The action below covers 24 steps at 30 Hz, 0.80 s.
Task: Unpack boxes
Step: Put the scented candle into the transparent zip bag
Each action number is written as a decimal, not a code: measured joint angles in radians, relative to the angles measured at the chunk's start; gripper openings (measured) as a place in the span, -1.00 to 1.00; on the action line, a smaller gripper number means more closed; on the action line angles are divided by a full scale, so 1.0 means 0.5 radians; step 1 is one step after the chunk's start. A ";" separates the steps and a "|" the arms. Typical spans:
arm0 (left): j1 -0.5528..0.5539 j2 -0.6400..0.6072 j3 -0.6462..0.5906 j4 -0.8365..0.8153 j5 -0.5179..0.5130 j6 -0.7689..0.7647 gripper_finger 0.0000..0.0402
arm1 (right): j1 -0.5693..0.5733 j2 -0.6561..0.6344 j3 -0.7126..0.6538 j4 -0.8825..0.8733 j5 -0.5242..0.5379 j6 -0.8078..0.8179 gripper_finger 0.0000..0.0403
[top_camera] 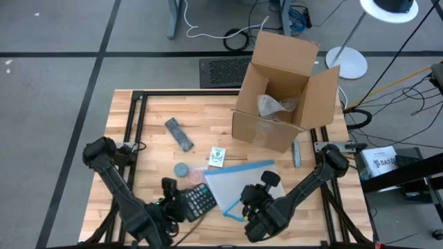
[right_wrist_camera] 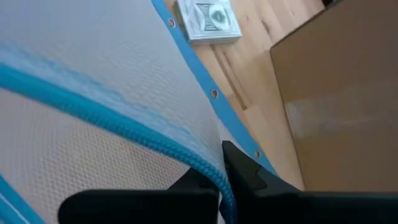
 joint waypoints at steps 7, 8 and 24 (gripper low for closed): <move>-0.133 -0.192 -0.648 0.527 -0.064 -0.667 -0.05 | 0.021 -0.001 0.000 0.005 -0.081 0.004 -1.00; -0.146 -0.221 -0.723 0.594 -0.085 -0.741 -0.05 | 0.021 -0.001 0.000 0.007 -0.087 0.001 -1.00; 0.044 -0.969 -1.954 1.371 -0.020 -1.691 0.13 | 0.063 -0.002 0.000 0.065 -0.026 0.018 -1.00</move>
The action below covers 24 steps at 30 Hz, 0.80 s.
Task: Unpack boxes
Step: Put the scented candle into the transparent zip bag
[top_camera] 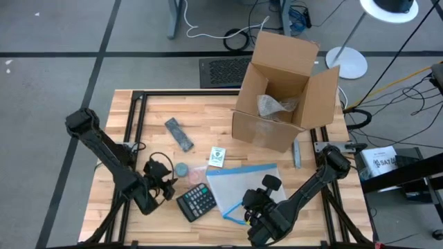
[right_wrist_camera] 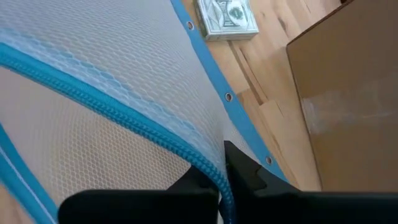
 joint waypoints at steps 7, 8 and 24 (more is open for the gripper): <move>0.098 0.005 -0.005 0.010 -0.009 0.052 0.53 | 0.009 0.000 0.000 0.000 0.043 -0.001 -1.00; 0.112 0.009 -0.005 0.010 -0.018 0.050 0.58 | 0.009 0.000 0.000 -0.001 0.052 -0.008 -1.00; 0.395 0.263 -0.005 0.140 0.106 0.105 0.95 | 0.013 0.000 0.001 -0.008 0.137 -0.031 -1.00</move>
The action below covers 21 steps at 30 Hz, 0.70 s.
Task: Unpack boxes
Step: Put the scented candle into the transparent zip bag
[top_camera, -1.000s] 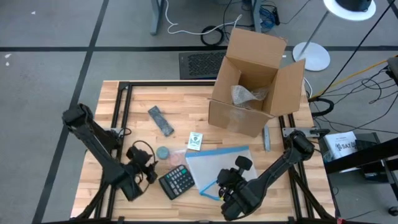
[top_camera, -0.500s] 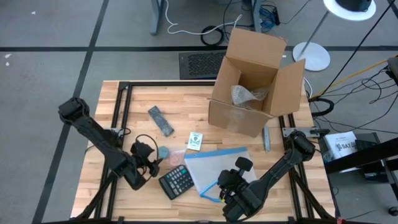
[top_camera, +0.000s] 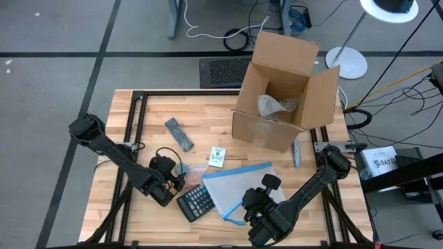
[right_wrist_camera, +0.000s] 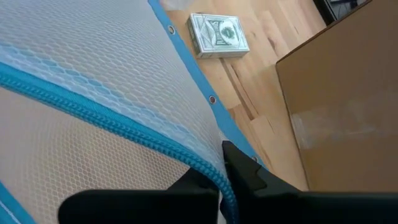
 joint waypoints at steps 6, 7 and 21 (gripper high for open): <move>0.118 0.083 0.000 0.164 0.099 0.194 0.96 | 0.000 0.000 0.000 0.001 0.008 0.001 -1.00; 0.137 0.096 0.000 0.162 0.100 0.202 0.96 | 0.000 0.000 0.000 0.001 0.009 0.002 -1.00; 0.281 0.214 0.000 0.334 0.253 0.419 0.43 | 0.006 0.000 0.000 0.003 0.009 0.007 -1.00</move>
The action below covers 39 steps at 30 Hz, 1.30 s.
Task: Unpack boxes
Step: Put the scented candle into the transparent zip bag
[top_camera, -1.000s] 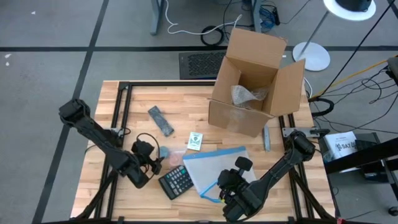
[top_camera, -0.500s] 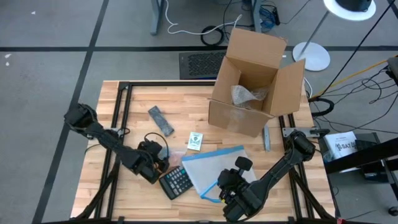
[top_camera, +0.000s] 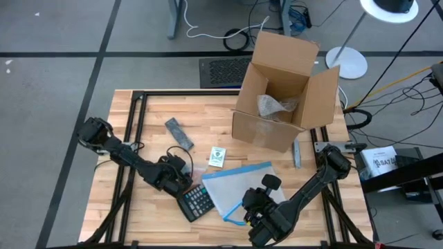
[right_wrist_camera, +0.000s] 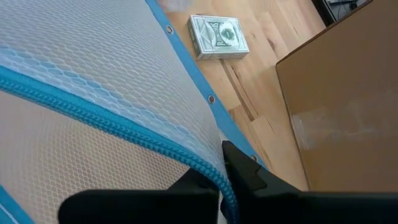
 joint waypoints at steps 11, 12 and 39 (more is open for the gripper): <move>-0.006 0.001 0.014 0.075 -0.021 0.159 0.44 | 0.003 0.000 0.000 -0.002 0.000 0.009 -1.00; -0.008 0.001 0.027 0.066 -0.016 0.163 0.44 | 0.003 0.000 0.000 -0.002 0.000 0.012 -1.00; -0.345 -0.001 1.065 -0.336 -0.145 0.807 0.44 | -0.543 0.000 0.000 0.195 -0.831 -0.436 -1.00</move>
